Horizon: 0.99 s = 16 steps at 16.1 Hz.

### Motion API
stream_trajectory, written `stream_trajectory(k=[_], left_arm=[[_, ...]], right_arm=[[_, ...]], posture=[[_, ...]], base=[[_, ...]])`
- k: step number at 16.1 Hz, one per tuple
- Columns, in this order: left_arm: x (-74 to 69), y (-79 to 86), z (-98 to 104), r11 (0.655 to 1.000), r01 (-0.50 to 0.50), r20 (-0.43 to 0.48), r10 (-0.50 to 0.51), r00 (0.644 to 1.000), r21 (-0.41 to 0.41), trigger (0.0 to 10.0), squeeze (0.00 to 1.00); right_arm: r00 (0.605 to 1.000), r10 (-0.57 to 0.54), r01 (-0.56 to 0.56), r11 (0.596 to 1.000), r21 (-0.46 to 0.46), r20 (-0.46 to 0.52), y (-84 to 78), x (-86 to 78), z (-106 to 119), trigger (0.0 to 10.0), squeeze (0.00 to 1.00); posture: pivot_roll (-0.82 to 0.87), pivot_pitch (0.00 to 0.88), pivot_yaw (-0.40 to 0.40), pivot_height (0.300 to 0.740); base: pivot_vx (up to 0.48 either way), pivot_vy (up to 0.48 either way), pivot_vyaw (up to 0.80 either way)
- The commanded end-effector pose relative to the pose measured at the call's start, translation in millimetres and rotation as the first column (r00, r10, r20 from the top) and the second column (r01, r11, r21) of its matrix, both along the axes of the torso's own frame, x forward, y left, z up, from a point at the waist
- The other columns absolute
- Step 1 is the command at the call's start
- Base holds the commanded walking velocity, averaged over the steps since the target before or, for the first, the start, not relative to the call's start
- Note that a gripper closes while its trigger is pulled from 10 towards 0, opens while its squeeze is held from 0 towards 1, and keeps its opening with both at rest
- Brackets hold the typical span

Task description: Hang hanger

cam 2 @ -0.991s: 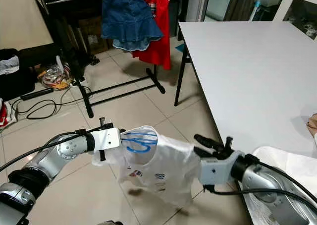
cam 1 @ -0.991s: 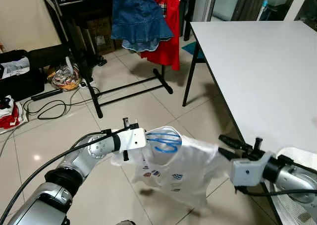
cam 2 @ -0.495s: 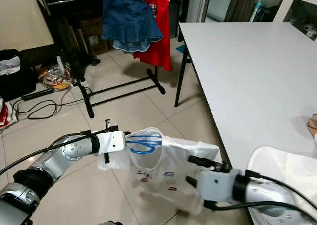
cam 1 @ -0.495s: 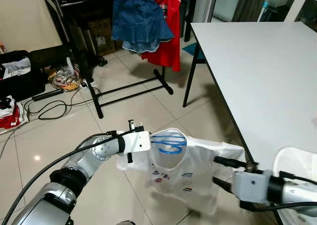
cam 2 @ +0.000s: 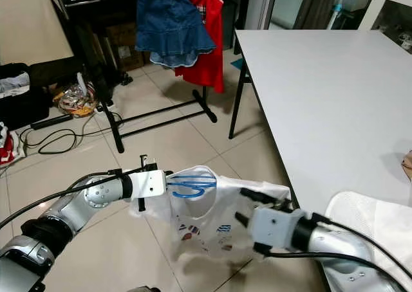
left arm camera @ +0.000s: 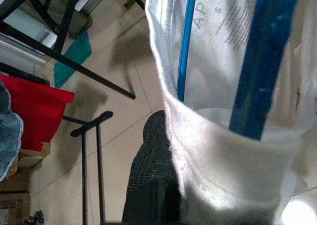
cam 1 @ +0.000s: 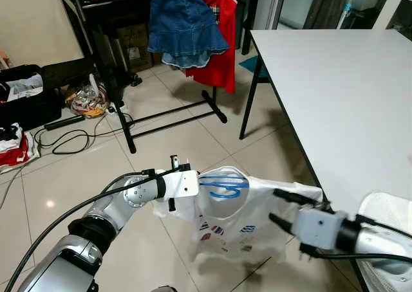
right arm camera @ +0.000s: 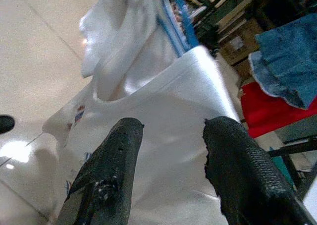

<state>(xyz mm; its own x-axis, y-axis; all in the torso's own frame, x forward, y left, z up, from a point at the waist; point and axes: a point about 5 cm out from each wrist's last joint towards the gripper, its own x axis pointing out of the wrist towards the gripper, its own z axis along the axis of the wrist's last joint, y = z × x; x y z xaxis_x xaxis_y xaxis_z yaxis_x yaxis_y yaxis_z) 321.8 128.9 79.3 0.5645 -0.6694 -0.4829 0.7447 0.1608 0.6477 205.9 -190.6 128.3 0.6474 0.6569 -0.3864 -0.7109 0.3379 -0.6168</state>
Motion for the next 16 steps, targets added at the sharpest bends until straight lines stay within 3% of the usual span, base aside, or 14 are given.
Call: stream_trajectory(k=[1, 3, 7, 16], left_arm=[[1.4, -3.7, 4.2, 1.0, 0.026, 0.019, -0.026, 0.999, 0.001, 10.0, 0.0], [0.9, -7.2, 3.6, 0.999, 0.034, 0.017, -0.034, 0.999, -0.002, 10.0, 0.0], [-0.3, -8.5, 2.7, 0.999, 0.038, 0.016, -0.038, 0.999, -0.009, 10.0, 0.0], [-0.7, -8.3, 2.2, 0.999, 0.038, 0.015, -0.038, 0.999, -0.008, 10.0, 0.0]], right_arm=[[1.0, 0.004, -0.004, 1.0, 0.013, 0.009, -0.5, -0.1, 5.0, 10.0, 0.0], [1.0, 0.006, -0.008, 0.995, 0.097, 0.019, 6.5, 1.6, 4.9, 10.0, 0.0], [0.999, 0.018, -0.024, 0.984, 0.175, 0.035, 20.4, -0.2, 6.2, 10.0, 0.0], [0.999, 0.014, -0.021, 0.985, 0.171, 0.042, 20.3, 1.0, 6.1, 10.0, 0.0]], posture=[[0.0, 0.067, 0.048, 0.74], [0.0, 0.067, 0.047, 0.74], [0.0, 0.07, 0.045, 0.74], [0.0, 0.07, 0.045, 0.74]], base=[[0.0, 0.0, 0.0], [0.0, 0.0, 0.0], [0.0, 0.0, 0.0], [0.0, 0.0, 0.0]])
